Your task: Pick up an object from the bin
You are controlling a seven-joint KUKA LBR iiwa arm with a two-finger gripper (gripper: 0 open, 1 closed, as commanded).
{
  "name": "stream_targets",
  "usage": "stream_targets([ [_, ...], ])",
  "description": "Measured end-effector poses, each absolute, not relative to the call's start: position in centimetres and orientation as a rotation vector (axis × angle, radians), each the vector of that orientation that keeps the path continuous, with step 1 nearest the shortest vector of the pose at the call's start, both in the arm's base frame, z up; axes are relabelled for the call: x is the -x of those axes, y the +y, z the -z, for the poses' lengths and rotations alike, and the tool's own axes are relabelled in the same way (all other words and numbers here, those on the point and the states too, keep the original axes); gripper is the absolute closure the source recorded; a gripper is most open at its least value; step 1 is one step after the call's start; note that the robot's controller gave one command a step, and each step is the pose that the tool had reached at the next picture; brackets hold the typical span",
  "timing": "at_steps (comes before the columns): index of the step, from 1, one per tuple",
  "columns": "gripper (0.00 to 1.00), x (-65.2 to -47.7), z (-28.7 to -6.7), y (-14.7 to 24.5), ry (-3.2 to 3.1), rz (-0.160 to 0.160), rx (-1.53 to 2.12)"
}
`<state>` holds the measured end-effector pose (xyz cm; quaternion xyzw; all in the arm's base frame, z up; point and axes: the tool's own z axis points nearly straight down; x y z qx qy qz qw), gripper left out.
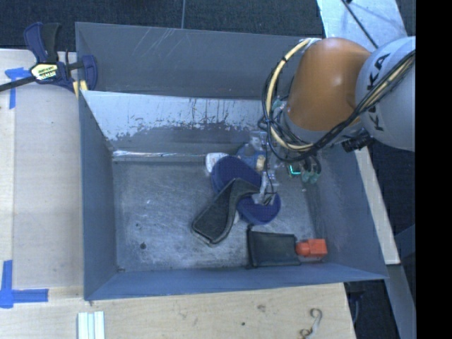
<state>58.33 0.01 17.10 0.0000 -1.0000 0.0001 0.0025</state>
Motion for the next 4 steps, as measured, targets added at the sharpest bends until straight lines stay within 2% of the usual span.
stream_targets([
  [1,0.0,-57.0,-7.3,0.6,-3.147,-0.002,-0.305],
  [2,1.0,-57.0,-7.7,0.6,-3.143,-0.002,-0.302],
  [3,1.0,-57.4,-11.9,-0.7,-3.114,-0.001,-0.287],
  [4,1.0,-56.5,-24.3,-0.5,-3.132,-0.004,-0.322],
])
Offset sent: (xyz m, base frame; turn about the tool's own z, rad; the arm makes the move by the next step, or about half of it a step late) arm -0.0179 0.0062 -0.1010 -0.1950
